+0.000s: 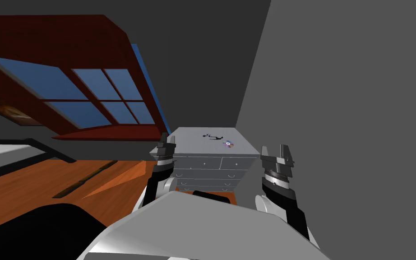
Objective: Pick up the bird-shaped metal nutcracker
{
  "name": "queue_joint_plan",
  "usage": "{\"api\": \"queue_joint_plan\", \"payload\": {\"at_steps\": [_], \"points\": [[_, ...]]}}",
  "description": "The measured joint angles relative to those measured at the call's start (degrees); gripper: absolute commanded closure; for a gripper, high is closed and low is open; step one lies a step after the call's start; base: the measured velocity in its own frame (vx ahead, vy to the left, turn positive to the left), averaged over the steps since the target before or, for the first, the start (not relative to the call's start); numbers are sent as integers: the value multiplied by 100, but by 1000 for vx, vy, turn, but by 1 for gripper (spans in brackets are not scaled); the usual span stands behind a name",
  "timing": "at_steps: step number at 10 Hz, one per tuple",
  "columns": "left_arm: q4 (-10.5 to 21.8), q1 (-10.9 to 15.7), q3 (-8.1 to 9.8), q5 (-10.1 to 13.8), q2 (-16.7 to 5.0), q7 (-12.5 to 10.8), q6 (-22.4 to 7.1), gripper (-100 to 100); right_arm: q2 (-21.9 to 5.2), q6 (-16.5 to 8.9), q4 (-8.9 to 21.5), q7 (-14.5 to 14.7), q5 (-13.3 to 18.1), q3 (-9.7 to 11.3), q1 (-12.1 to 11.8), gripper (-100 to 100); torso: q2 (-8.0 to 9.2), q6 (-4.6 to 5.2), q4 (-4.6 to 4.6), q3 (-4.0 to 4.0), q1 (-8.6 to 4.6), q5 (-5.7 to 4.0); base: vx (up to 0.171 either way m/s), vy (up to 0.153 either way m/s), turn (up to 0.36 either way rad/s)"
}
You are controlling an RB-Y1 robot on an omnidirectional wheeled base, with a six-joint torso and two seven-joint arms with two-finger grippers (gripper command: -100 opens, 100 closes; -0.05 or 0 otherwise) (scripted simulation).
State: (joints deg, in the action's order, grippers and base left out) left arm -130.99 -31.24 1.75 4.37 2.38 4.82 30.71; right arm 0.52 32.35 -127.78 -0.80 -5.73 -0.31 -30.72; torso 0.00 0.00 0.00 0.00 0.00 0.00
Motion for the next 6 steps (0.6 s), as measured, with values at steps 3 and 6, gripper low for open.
{"api": "queue_joint_plan", "payload": {"at_steps": [3, 6], "points": [[0, 1, -1, 0, 0, 0, 0, 0, -426, -14, 185, 34, 132, -29, 213, -100, 16, -2, -4, -9, 15, 3, -51, 49, 120], [0, 2, -1, 0, 1, 0, 0, 0, -988, -19, 555, 112, 420, -45, 637, -100, 34, -2, -8, -20, 32, 7, -101, 85, 200]]}}
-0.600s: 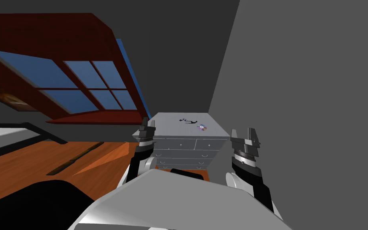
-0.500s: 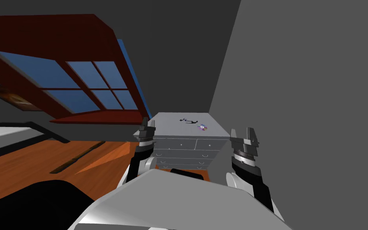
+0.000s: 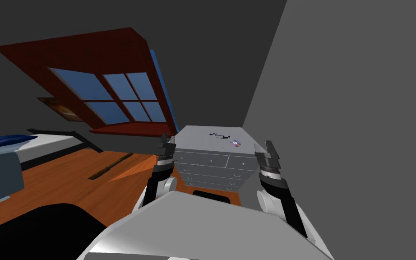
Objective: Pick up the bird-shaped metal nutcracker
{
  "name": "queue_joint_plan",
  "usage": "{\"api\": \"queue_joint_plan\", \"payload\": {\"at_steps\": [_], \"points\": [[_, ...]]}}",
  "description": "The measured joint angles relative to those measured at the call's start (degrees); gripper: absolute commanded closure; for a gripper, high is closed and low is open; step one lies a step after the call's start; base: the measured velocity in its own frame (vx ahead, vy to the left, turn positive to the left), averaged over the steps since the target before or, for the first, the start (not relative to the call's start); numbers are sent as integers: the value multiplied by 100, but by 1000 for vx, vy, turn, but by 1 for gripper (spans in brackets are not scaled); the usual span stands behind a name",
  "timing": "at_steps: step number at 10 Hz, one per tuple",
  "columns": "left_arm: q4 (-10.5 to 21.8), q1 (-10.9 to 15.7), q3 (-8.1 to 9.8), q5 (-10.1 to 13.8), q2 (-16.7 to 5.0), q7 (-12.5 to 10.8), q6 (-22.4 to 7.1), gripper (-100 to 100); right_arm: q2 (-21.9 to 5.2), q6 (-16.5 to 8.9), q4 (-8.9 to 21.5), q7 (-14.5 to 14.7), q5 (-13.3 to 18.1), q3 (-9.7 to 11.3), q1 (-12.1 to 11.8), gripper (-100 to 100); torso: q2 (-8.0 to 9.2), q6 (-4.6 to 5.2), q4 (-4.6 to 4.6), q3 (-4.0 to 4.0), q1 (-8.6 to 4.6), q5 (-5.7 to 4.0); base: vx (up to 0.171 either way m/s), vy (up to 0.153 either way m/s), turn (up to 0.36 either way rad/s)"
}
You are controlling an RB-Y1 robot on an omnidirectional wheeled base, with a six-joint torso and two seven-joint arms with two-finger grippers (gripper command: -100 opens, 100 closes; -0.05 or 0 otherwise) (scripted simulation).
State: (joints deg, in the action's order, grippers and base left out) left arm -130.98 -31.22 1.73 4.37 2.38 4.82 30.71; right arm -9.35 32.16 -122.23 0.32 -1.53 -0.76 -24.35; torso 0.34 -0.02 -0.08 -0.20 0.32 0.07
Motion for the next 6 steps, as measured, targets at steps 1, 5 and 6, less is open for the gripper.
{"api": "queue_joint_plan", "payload": {"at_steps": [1, 5, 6], "points": [[0, 0, 0, 0, 0, 0, 0, 0, -176, -2, 143, 44, 139, 21, 168, -100, 3, 0, -1, -2, -1, 0, -68, 53, 77], [0, -2, 1, 0, -1, 0, 0, 0, -555, 36, 442, 112, 382, 53, 514, -100, -25, 4, 5, 14, -24, -5, -22, 33, 62], [0, -2, 1, 0, -1, 0, 0, 0, -558, 35, 453, 116, 389, 57, 526, -100, -31, 5, 7, 17, -31, -6, 6, -3, -31]]}}
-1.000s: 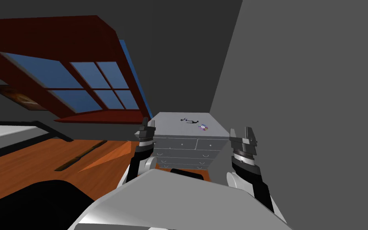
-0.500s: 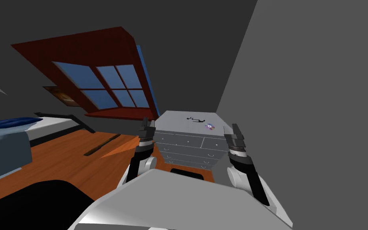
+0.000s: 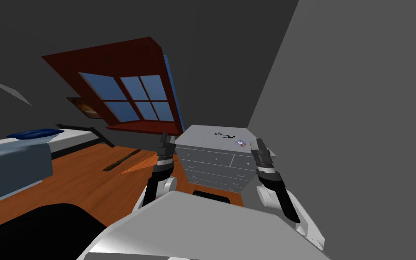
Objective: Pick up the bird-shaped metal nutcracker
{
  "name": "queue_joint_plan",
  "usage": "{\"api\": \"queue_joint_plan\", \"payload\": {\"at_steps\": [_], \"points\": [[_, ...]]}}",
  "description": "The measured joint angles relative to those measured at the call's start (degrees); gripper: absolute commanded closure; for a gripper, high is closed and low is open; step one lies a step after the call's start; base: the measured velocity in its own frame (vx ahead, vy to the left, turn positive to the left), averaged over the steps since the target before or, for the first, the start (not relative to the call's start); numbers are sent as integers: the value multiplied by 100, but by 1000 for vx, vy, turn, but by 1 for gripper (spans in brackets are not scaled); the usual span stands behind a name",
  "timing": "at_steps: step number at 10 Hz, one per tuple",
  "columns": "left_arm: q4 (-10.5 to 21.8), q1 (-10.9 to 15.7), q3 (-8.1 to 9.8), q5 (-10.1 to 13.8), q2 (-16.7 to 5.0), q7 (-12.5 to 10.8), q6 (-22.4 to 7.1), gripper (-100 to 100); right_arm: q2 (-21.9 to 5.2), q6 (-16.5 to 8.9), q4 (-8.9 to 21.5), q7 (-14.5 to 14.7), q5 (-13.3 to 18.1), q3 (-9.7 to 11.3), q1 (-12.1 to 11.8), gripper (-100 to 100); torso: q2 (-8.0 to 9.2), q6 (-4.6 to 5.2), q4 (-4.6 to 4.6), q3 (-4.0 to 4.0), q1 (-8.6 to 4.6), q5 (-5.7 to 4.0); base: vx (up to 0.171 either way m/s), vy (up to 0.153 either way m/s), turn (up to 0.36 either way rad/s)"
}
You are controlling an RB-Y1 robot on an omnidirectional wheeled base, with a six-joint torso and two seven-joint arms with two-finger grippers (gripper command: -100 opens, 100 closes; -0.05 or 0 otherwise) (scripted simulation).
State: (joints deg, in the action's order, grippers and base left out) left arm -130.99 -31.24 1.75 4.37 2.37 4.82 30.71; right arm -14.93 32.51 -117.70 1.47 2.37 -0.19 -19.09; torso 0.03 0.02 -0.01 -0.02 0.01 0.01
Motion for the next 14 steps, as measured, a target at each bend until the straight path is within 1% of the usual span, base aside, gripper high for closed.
{"api": "queue_joint_plan", "payload": {"at_steps": [1, 2, 3, 4, 5, 6, 8, 9, 10, 11, 14], "points": [[0, 0, 0, 0, 0, 0, 0, 0, 0, 0, 2, 2, 3, 3, 3, -100, -2, 0, 1, 1, -5, -1, -31, 31, 256], [0, 0, 0, 0, 0, 0, 0, 0, -124, 6, 105, 22, 98, 22, 127, -100, 6, -1, -1, -3, 4, 0, -80, 87, 244], [0, 2, -1, 0, 1, 0, 0, 0, -288, 80, 302, 60, 256, 58, 277, -100, 19, -6, -3, -10, 24, 4, -70, 88, 110], [0, 1, -1, 0, 1, 0, 0, 0, -401, 86, 388, 79, 333, 74, 407, -100, 22, -1, -5, -12, 27, 6, -54, 97, 160], [0, 1, -1, 0, 1, 0, 0, 0, -590, 87, 537, 84, 448, 83, 580, -100, 18, -4, -4, -10, 31, 7, -61, 97, 284], [0, 2, -1, 0, 1, 0, 0, 0, -781, 143, 699, 106, 610, 126, 739, -100, 19, -5, -4, -11, 32, 7, -56, 59, 113], [0, 1, -1, 0, 0, 0, 0, 0, -1065, 250, 1036, 163, 864, 214, 1069, -100, 22, -3, -5, -12, 20, 4, -55, 59, 149], [0, 0, 0, 0, 0, 0, 0, 0, -1169, 289, 1154, 180, 944, 239, 1193, -100, 17, 1, -4, -10, 14, 4, -35, 74, 211], [0, 1, -1, 0, 0, 0, 0, 0, -1343, 295, 1245, 191, 1089, 291, 1331, -100, 14, -3, -3, -8, 21, 5, -23, 55, 100], [0, 0, 0, 0, 0, 0, 0, 0, -1436, 331, 1378, 207, 1171, 324, 1463, -100, 10, 2, -2, -6, 14, 4, -21, 59, 166], [0, 1, 0, 0, 0, 0, 0, 0, -1878, 530, 1862, 244, 1542, 470, 1956, -100, 9, -2, -2, -5, 11, 3, -23, 45, 162]]}}
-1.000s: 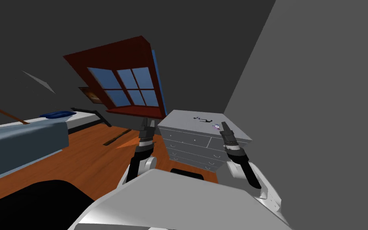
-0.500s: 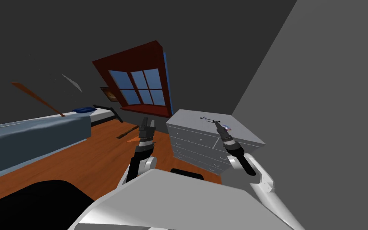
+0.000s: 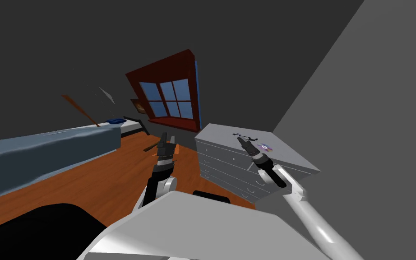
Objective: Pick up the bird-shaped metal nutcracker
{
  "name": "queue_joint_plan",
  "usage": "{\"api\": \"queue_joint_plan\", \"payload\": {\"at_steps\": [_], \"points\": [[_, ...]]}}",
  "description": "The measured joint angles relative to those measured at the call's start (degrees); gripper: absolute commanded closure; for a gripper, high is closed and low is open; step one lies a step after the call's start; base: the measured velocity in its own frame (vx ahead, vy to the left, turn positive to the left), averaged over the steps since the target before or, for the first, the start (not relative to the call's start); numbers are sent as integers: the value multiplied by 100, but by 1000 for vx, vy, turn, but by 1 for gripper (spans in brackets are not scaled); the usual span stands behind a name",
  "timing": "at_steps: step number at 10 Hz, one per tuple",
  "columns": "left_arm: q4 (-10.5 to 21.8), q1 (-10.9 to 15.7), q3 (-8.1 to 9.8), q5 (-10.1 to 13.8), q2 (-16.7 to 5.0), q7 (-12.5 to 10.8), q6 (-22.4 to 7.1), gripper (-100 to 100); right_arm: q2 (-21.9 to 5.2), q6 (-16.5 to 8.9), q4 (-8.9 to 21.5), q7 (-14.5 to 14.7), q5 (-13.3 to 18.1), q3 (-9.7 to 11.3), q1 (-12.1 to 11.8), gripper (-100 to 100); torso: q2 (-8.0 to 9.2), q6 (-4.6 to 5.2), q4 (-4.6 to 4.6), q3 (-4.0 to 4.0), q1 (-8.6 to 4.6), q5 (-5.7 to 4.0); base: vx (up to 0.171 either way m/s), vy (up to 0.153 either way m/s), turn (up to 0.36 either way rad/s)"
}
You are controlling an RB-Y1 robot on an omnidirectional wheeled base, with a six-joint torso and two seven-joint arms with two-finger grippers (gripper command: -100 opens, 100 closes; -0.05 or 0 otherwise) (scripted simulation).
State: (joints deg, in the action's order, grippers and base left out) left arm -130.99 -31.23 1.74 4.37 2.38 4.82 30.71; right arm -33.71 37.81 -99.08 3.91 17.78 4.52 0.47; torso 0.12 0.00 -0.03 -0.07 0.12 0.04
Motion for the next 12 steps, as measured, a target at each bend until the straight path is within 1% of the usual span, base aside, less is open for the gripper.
{"api": "queue_joint_plan", "payload": {"at_steps": [1, 2, 3, 6, 7, 8, 9, 10, 11, 12], "points": [[0, -1, 1, 0, 0, 0, 0, 0, -103, 73, 149, 15, 82, 34, 121, -100, 0, 6, 0, 0, -3, -1, -25, 58, 205], [0, 0, 0, 0, 0, 0, 0, 0, -276, 150, 319, 24, 230, 97, 283, -100, 1, 1, 0, -1, 2, 0, -21, 48, 93], [0, -1, 1, 0, 0, 0, 0, 0, -393, 202, 438, 27, 312, 135, 405, -100, 1, 6, 0, -1, -1, 0, -15, 52, 209], [0, -1, 0, 0, 0, 0, 0, 0, -838, 414, 882, 45, 713, 349, 869, -100, -3, 2, 1, 2, 2, 0, -10, 46, 129], [0, -1, 1, 0, 0, 0, 0, 0, -955, 494, 1035, 49, 793, 389, 995, -100, -1, 7, 0, 1, -3, -1, -15, 39, 200], [0, 0, 0, 0, 0, 0, 0, 0, -1128, 595, 1186, 49, 947, 476, 1155, -100, -1, 3, 0, 0, -3, -1, -11, 24, 93], [0, -1, 1, 0, 0, 0, 0, 0, -1216, 682, 1351, 71, 1037, 533, 1277, -100, 0, 8, 0, 0, -9, -3, -7, 26, 186], [0, -1, 1, 0, 0, 0, 0, 0, -1370, 809, 1552, 80, 1191, 629, 1452, -100, -2, 4, 1, 1, -9, -2, -2, 21, 102], [0, -1, 1, 0, 0, 0, 0, 0, -1504, 885, 1689, 61, 1273, 682, 1591, -100, -3, 9, 1, 1, -12, -3, 3, 27, 159], [0, -1, 1, 0, 0, 0, 0, 0, -1682, 976, 1827, 39, 1429, 783, 1752, -100, -5, 5, 1, 2, -10, -2, 4, 16, 106]]}}
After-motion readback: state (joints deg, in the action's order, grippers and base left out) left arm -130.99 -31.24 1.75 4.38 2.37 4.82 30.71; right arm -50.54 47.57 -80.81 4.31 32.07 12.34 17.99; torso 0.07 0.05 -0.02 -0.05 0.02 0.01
